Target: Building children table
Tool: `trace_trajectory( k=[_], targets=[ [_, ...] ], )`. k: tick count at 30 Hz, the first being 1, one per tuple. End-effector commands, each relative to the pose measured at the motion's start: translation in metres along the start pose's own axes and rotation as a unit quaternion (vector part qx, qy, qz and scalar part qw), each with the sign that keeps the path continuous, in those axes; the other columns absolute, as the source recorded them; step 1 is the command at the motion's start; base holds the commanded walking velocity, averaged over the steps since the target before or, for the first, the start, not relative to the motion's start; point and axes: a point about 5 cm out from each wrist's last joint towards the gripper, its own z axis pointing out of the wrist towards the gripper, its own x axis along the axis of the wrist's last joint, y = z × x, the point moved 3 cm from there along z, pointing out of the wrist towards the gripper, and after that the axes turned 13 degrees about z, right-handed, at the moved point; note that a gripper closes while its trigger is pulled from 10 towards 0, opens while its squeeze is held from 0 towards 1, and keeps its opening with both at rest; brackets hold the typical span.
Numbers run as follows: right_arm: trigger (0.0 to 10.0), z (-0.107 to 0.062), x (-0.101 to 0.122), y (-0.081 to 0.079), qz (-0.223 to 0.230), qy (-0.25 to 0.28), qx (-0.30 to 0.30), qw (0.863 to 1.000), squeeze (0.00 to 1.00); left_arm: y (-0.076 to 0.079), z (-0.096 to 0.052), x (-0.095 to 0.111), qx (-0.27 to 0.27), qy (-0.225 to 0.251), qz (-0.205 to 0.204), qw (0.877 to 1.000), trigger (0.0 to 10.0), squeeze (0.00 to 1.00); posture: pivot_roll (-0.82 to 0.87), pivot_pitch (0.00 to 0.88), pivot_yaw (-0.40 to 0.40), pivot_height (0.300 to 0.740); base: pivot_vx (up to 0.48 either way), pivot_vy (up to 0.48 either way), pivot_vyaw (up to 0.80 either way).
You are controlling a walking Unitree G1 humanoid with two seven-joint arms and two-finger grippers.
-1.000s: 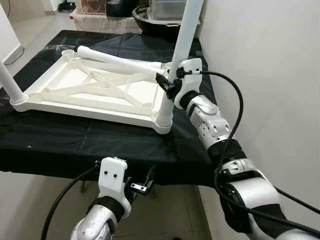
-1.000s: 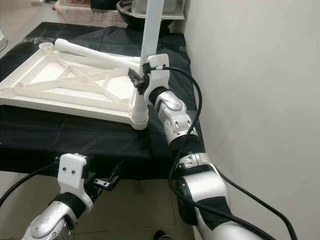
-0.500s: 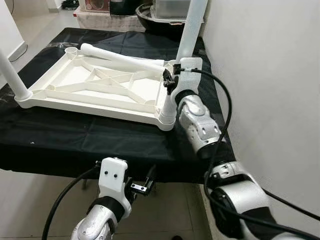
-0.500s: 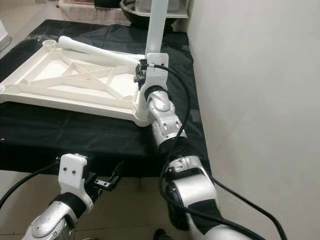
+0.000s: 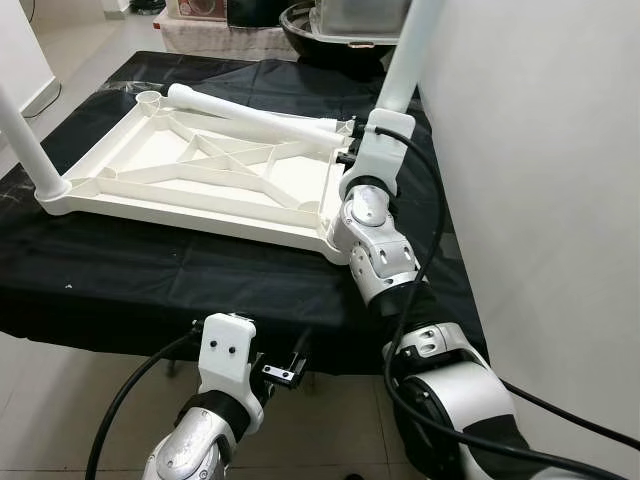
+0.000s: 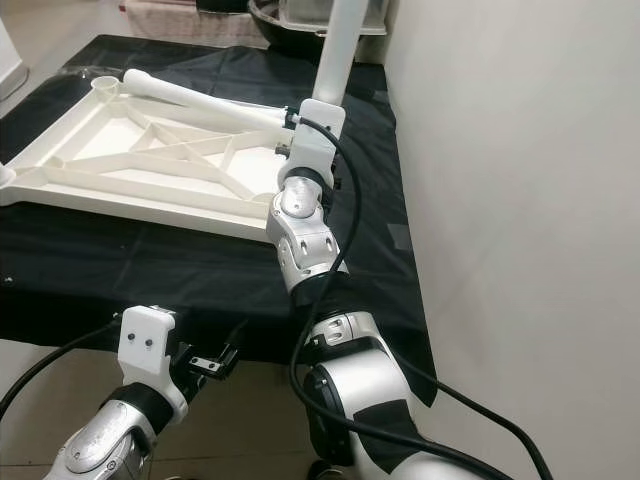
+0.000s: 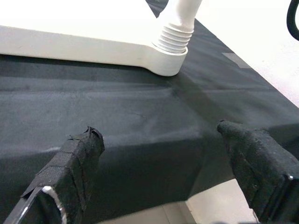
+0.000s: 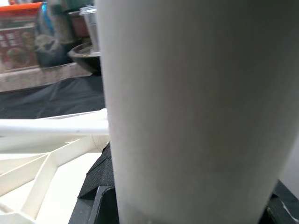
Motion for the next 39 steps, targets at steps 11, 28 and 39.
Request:
trace_trajectory(
  k=[11,28,39],
  targets=[
    [10.0,-0.006,-0.011,-0.014,0.012,-0.031,0.085,0.996,0.0,0.001,0.001,-0.005,0.003,-0.007,-0.004,1.0,10.0,0.0,0.08,0.169,-0.093,0.74,0.0,0.0,0.0],
    [10.0,-0.037,-0.064,-0.023,0.009,-0.3,0.471,0.829,0.0,-0.001,0.003,-0.005,0.006,-0.005,-0.003,1.0,10.0,0.0,0.07,0.177,-0.092,0.74,0.0,0.0,0.0],
    [10.0,-0.066,-0.056,-0.021,0.028,-0.3,0.671,0.678,0.0,-0.002,0.0,-0.003,0.009,-0.004,0.0,1.0,10.0,0.0,0.09,0.192,-0.097,0.74,0.0,0.0,0.0]
  ],
)
